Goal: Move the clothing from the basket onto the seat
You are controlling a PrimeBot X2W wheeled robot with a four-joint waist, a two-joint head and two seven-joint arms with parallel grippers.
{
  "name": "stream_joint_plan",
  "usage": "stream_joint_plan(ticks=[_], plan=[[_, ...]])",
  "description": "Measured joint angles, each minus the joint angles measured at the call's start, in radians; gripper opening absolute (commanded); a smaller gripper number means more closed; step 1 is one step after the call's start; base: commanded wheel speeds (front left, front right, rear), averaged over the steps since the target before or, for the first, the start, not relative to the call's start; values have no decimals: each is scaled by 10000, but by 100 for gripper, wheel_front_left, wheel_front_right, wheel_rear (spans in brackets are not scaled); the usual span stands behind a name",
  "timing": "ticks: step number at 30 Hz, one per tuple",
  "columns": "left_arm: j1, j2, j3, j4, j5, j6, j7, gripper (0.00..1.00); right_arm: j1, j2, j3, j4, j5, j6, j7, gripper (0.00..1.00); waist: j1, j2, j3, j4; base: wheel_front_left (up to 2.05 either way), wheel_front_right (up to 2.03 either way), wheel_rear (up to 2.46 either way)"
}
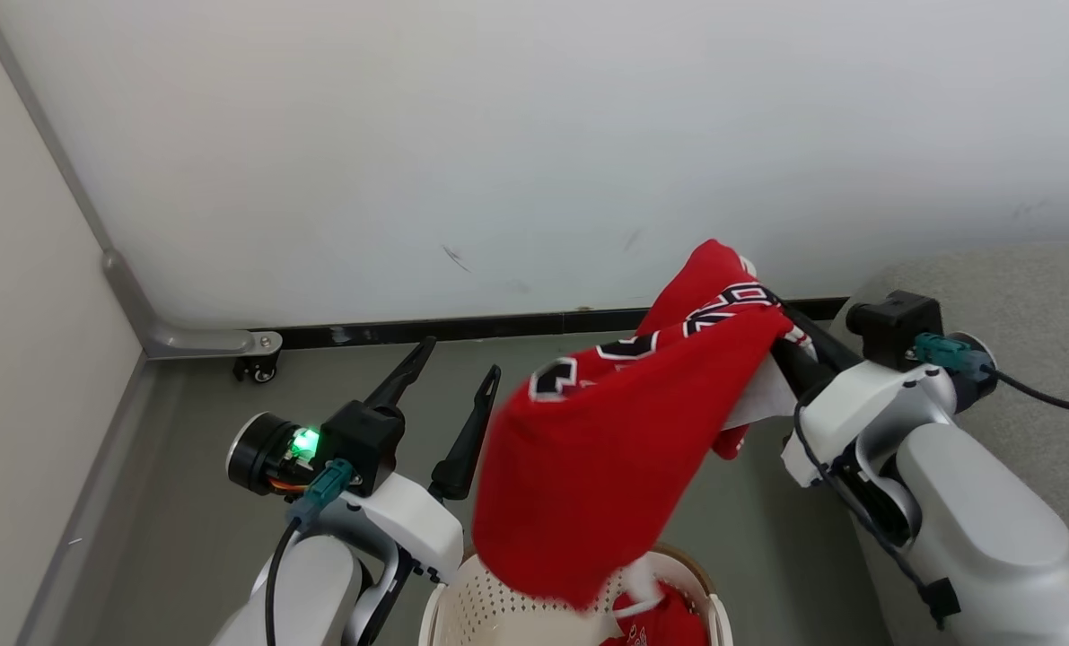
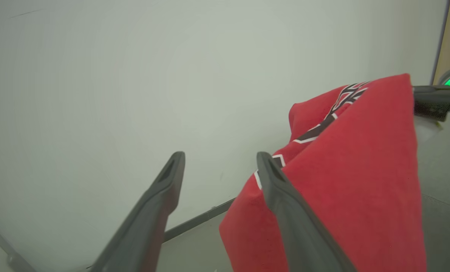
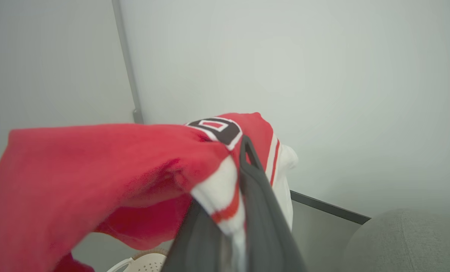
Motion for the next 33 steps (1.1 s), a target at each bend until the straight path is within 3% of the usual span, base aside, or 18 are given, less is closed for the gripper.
stream_joint_plan(ticks=[17,25,33], plan=[[517,-46,-322,-336,-487,-537,-447,100,1404,-1062,-2886,-1505,-575,-2,-2,0,0,0,89,-631,0,0,0],[734,-82,-673,-414,-579,-769,-564,100,2628,-1068,-4489,-2477,-809,-2,-2,0,0,0,102,-1041,0,0,0],[792,-130,-1062,-522,-686,-869,-660,100,3633,-926,-5430,-3381,-1210,-2,-2,0,0,0,108,-1504,0,0,0]])
